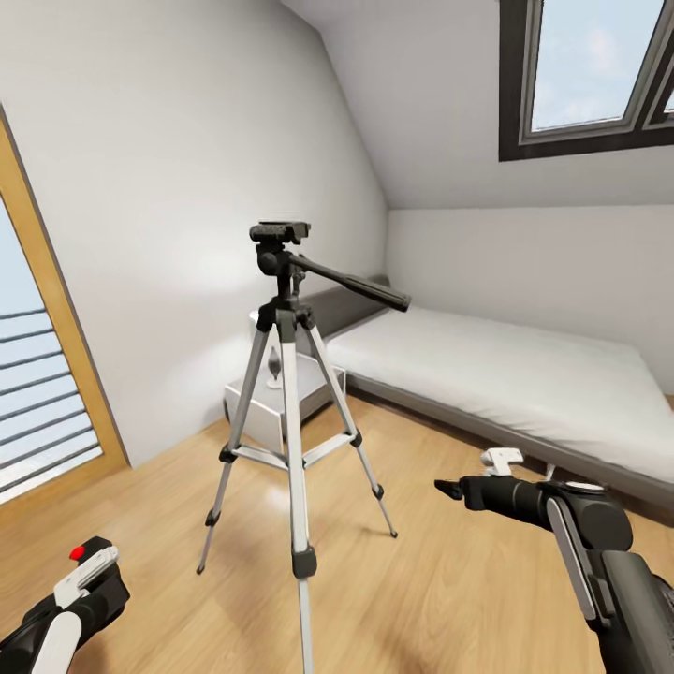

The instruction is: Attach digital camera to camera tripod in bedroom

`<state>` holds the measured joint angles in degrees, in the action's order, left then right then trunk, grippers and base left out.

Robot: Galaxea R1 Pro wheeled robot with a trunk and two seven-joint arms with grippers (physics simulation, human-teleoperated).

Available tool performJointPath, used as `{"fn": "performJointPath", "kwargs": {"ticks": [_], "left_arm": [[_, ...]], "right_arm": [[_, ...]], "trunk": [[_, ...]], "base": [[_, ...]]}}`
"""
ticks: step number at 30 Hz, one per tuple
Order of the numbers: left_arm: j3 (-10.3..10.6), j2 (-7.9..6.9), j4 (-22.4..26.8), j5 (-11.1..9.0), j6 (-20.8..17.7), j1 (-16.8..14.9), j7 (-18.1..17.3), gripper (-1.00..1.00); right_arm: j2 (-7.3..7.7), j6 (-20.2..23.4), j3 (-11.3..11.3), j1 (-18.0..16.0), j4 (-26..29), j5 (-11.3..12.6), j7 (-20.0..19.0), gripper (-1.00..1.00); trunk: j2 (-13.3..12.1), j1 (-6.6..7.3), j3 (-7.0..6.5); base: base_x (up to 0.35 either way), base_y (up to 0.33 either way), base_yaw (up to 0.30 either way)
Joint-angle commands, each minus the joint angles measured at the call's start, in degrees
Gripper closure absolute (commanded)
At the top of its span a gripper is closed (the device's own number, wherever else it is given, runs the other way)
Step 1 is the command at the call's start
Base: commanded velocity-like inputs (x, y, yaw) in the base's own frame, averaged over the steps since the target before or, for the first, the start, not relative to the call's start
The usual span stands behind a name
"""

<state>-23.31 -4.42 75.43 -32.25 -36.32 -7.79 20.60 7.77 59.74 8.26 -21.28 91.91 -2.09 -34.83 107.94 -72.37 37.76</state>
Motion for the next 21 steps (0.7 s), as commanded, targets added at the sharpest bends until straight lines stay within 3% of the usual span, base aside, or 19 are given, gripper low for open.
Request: {"fn": "performJointPath", "kwargs": {"ticks": [1, 16, 21], "left_arm": [[0.03, -0.02, 0.08, -0.39, -0.25, -0.03, 0.37, 1.0], [0.09, -0.02, 0.07, -0.44, -0.24, -0.03, 0.6, 1.0], [0.11, -0.05, 0.05, -0.34, -0.26, -0.03, 0.78, 1.0]], "right_arm": [[-0.01, 0.26, -0.06, 0.24, -0.22, -0.23, -0.32, -1.0], [-0.13, 0.26, -0.05, 1.31, -6.74, -0.14, -0.33, -1.0], [-0.15, 0.26, -0.02, 1.3, -12.61, -0.18, -0.33, -1.0]], "trunk": [[-0.38, 0.23, -0.12], [-6.4, 3.53, -2.82], [-8.41, 4.63, -3.72]], "base": [[0.0, 0.0, 0.0], [0.0, 0.0, 0.0], [0.0, 0.0, 0.0]]}}
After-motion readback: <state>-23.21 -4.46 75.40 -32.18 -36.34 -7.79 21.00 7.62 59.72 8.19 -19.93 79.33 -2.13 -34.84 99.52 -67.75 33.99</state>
